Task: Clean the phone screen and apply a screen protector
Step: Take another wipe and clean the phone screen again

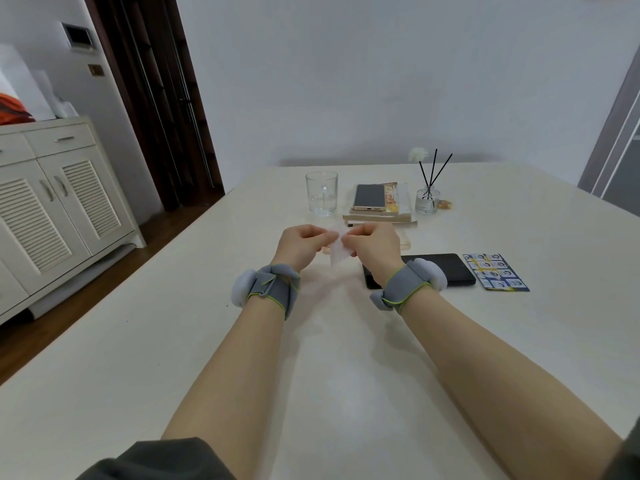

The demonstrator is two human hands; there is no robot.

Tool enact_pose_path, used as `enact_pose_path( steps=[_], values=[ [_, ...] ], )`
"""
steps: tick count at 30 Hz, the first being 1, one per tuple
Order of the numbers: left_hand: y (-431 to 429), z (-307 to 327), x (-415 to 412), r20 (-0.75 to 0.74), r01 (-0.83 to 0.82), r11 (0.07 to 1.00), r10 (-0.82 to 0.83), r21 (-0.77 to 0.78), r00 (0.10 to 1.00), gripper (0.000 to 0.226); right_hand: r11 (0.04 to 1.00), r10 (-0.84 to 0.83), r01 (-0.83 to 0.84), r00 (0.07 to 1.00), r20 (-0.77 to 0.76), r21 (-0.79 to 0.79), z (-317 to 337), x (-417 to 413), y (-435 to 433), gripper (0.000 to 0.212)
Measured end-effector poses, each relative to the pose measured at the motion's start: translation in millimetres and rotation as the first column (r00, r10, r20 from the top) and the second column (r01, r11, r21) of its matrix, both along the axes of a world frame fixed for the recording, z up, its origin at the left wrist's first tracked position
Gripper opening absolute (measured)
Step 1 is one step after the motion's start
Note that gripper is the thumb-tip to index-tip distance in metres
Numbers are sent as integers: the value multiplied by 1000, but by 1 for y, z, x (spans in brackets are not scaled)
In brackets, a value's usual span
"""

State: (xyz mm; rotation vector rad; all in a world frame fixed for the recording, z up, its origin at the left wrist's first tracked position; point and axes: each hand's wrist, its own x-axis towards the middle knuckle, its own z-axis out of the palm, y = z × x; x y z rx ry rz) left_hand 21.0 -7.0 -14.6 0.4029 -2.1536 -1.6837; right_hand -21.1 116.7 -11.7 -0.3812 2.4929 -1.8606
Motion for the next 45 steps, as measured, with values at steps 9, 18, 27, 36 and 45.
enact_pose_path(
  steps=[9, 18, 27, 36, 45],
  values=[
    [2, -5, -9, 24, 34, 999, -34, -8, 999, 20, 996, -30, 32, 999, -34, 79, 2, 3, 0, 6],
    [-4, -7, -4, 21, -11, 999, 10, 47, 1000, 33, 957, -101, 110, 994, -45, 268, 1, 3, -2, 8],
    [-4, -6, -3, -36, -32, 988, 37, 150, 999, 37, 930, -143, 156, 988, -63, 334, -3, 1, -2, 13],
    [-14, -15, 0, -41, -218, 840, 229, -497, 973, 27, 809, -73, 162, 982, -176, 565, -16, 3, -12, 14],
    [-11, -18, 2, 27, -153, 668, 250, -728, 968, 13, 663, 25, 285, 916, -401, 692, -24, 2, -13, 9]
  ],
)
